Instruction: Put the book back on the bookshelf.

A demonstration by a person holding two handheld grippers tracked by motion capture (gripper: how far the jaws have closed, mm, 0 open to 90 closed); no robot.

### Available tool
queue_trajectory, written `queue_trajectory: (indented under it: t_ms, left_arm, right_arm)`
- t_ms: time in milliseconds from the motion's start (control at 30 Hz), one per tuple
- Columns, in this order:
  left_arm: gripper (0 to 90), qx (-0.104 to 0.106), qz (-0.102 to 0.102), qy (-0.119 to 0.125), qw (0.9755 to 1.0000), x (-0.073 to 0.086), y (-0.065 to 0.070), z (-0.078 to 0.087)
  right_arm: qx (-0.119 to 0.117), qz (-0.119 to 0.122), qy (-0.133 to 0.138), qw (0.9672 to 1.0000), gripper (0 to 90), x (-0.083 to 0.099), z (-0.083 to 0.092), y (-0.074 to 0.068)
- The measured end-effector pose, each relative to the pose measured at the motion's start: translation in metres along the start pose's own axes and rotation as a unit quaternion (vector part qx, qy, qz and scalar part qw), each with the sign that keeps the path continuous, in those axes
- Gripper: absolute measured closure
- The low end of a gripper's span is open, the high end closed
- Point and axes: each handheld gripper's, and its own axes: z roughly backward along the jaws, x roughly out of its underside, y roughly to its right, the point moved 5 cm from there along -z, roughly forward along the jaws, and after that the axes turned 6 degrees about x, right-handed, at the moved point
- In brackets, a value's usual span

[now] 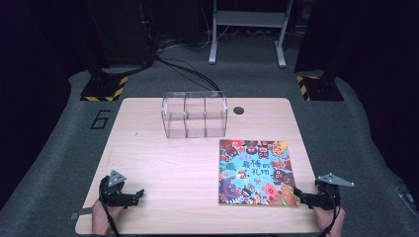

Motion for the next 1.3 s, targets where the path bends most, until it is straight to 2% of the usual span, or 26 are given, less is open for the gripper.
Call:
queue_trajectory:
  t_ms: [33,200,233,433,467,700,800,1067,1300]
  left_arm:
    - [0.0,0.003,0.000,-0.006,1.0000,0.000,0.000,0.001]
    - [0.0,0.002,-0.001,-0.006,1.0000,0.000,0.000,0.001]
    - [0.1,0.002,-0.001,-0.006,1.0000,0.000,0.000,0.001]
    - [0.1,0.001,-0.001,-0.006,1.0000,0.000,0.000,0.001]
    - [0.1,0.002,-0.001,-0.006,1.0000,0.000,0.000,0.001]
    - [0.1,0.001,-0.001,-0.006,1.0000,0.000,0.000,0.001]
    - [0.1,0.001,0.000,-0.006,1.0000,0.000,0.000,0.001]
    - [0.1,0.001,0.000,-0.006,1.0000,0.000,0.000,0.001]
    - [0.1,0.001,0.000,-0.006,1.0000,0.000,0.000,0.001]
  right_arm:
    - [-0.002,0.002,-0.002,1.0000,0.0,0.000,0.000,0.000]
    - [-0.004,-0.003,-0.013,0.9999,0.0,-0.005,-0.001,0.000]
    - [-0.008,0.004,-0.015,0.9999,0.0,-0.007,-0.001,0.000]
    - [-0.011,0.009,-0.015,0.9998,0.0,-0.022,-0.001,-0.003]
    - [-0.015,0.012,-0.017,0.9997,0.0,-0.030,-0.003,-0.006]
    - [-0.018,0.030,-0.029,0.9990,0.0,-0.047,-0.012,-0.012]
    - [-0.021,0.044,-0.040,0.9980,0.0,-0.054,-0.021,-0.016]
    - [-0.031,0.046,-0.060,0.9967,0.0,-0.066,-0.040,-0.022]
    - [-0.035,0.052,-0.083,0.9945,0.0,-0.077,-0.066,-0.024]
